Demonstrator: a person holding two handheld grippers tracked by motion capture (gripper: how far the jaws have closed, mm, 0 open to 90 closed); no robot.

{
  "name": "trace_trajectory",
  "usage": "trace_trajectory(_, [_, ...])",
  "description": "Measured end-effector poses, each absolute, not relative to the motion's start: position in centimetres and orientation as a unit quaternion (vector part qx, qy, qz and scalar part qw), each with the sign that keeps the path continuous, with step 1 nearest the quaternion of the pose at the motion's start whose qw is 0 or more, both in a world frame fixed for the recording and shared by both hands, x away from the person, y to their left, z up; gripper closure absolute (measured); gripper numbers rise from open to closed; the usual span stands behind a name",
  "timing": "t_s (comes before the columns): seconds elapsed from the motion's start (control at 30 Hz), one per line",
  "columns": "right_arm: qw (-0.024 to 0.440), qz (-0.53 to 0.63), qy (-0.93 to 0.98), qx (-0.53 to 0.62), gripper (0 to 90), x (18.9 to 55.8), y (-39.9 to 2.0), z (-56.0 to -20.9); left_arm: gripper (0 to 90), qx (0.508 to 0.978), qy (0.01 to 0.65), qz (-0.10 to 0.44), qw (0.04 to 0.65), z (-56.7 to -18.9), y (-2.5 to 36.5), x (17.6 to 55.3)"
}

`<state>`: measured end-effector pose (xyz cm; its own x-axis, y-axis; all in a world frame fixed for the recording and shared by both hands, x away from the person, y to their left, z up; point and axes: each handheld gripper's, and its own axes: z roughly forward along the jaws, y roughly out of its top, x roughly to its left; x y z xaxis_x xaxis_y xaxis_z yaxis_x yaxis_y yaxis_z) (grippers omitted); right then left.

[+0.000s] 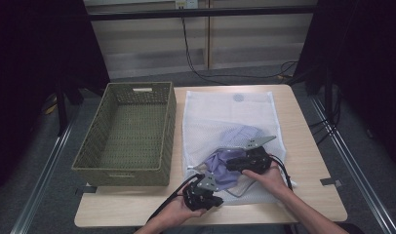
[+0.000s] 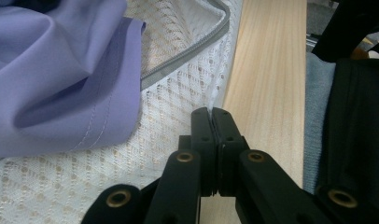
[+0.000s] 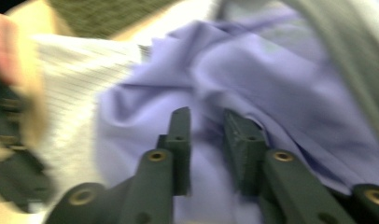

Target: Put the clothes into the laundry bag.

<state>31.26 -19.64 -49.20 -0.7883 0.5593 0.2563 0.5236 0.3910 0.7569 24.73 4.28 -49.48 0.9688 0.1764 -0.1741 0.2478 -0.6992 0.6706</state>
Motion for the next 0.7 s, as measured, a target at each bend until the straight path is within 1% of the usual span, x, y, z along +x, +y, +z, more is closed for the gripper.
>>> trace_trajectory(0.17, [0.001,0.475,0.829,0.296,61.5,30.1,-18.6,-48.3,89.1,0.920,0.114,-0.049,0.372,-49.5,4.3,24.7])
trace_trajectory(0.23, [-0.007,0.475,0.831,0.289,55.6,29.9,-17.9,-48.4,89.2,0.921,0.113,-0.048,0.370,-49.5,4.3,24.8])
trace_trajectory(0.37, [-0.022,0.458,0.845,0.275,40.8,30.1,-16.2,-49.3,89.1,0.922,0.114,-0.051,0.368,-49.5,4.3,24.8])
trace_trajectory(0.47, [-0.021,0.443,0.853,0.275,34.1,30.3,-15.2,-50.0,89.1,0.920,0.115,-0.049,0.371,-49.5,4.3,24.7])
trace_trajectory(0.5, [-0.020,0.431,0.860,0.271,33.5,30.3,-14.7,-50.4,89.1,0.921,0.112,-0.049,0.371,-49.5,4.3,24.8])
trace_trajectory(0.57, [-0.016,0.427,0.863,0.271,34.7,30.2,-14.6,-50.5,89.2,0.923,0.110,-0.046,0.365,-49.4,4.3,24.8])
trace_trajectory(0.6, [-0.005,0.425,0.864,0.271,38.1,30.0,-14.5,-50.5,89.1,0.923,0.110,-0.046,0.366,-49.4,4.3,24.8])
trace_trajectory(0.67, [0.009,0.417,0.867,0.272,48.9,30.0,-14.5,-50.4,89.1,0.924,0.107,-0.045,0.365,-49.4,4.3,24.8])
trace_trajectory(0.7, [0.019,0.416,0.868,0.272,57.6,30.0,-14.7,-50.5,89.1,0.924,0.106,-0.046,0.365,-49.4,4.3,24.8])
